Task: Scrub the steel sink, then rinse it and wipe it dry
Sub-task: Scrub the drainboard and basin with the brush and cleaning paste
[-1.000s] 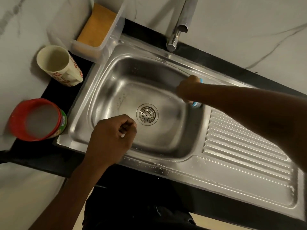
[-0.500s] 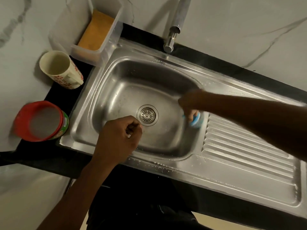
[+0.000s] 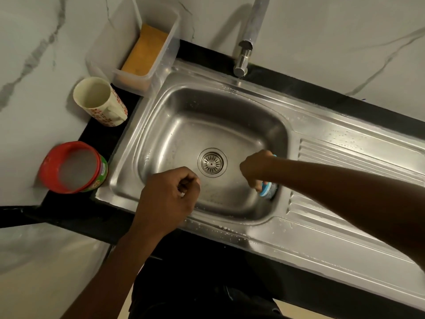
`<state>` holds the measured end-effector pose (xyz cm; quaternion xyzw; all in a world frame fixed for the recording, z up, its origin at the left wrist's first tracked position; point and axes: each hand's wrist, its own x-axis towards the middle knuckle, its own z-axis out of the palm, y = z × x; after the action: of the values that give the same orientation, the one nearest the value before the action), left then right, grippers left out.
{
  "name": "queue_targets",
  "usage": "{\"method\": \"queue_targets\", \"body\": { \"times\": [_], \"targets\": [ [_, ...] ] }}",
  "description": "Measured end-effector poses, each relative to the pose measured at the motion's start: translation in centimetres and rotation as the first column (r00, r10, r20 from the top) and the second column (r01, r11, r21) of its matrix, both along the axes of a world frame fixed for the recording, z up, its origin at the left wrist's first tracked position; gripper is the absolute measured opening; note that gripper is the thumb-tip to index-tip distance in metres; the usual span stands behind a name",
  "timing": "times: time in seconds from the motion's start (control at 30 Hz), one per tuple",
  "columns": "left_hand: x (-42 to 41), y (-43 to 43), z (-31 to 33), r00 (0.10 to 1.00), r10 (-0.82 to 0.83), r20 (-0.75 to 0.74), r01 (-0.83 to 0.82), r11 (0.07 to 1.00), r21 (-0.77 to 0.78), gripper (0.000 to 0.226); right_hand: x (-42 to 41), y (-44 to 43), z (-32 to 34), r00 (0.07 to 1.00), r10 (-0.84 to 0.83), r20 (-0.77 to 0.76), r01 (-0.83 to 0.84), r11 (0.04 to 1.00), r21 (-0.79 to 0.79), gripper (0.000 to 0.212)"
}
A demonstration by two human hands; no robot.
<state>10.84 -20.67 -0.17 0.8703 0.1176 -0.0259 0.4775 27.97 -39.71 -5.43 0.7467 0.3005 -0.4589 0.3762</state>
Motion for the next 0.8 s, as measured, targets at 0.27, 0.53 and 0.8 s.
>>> {"method": "queue_targets", "body": {
  "times": [0.27,0.53,0.8],
  "targets": [
    [-0.2,0.4,0.5,1.000,-0.007,0.008,0.007,1.000,0.021,0.013,7.4,-1.4,2.2,0.907,-0.060,0.417,-0.026,0.980,0.199,0.036],
    [-0.8,1.0,0.7,0.999,0.000,0.040,-0.003,0.998,0.062,0.012,1.4,-3.2,-0.1,0.964,-0.100,0.245,0.022,0.952,0.305,0.037],
    [-1.9,2.7,1.6,0.996,0.039,0.078,-0.048,0.992,0.115,0.013,-2.4,-4.2,0.0,0.922,-0.374,-0.097,0.382,0.841,0.382,0.051]
  ]
}}
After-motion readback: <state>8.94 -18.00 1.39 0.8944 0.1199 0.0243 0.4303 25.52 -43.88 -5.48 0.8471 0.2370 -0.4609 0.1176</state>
